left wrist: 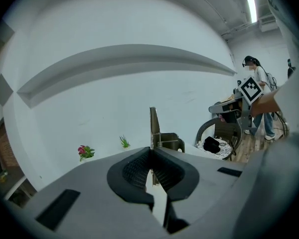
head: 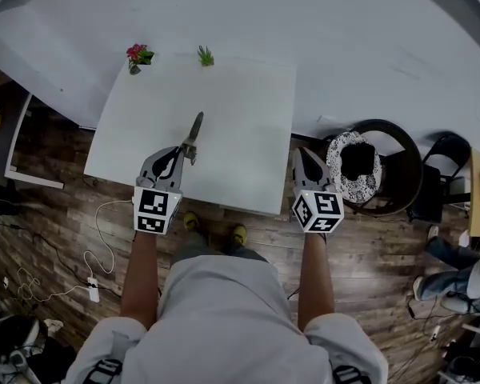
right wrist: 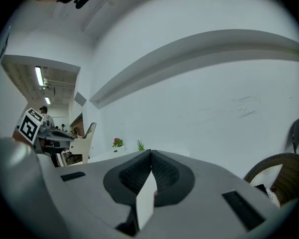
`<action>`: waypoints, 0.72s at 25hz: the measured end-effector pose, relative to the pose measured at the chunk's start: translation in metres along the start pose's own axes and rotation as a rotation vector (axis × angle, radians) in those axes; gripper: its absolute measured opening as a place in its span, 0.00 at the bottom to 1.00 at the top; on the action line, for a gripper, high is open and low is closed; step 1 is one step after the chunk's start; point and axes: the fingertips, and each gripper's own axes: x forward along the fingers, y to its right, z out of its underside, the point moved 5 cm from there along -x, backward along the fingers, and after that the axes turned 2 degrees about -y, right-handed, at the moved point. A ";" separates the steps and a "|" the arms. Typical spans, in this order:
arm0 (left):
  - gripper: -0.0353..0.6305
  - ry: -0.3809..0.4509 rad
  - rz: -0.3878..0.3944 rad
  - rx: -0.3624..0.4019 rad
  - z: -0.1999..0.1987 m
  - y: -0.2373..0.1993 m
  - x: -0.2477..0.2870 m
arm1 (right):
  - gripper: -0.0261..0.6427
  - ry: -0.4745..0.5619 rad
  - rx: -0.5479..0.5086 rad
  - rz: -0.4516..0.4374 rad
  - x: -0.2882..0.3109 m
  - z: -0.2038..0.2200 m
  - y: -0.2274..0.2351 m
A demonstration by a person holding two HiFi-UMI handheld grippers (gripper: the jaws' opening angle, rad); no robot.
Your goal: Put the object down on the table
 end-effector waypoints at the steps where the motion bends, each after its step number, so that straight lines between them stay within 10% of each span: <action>1: 0.09 0.001 0.003 0.003 0.000 -0.001 0.003 | 0.05 -0.001 -0.002 -0.002 0.004 0.000 0.000; 18: 0.09 -0.015 0.072 0.005 0.005 -0.051 0.061 | 0.05 -0.005 0.019 0.044 0.061 -0.006 -0.012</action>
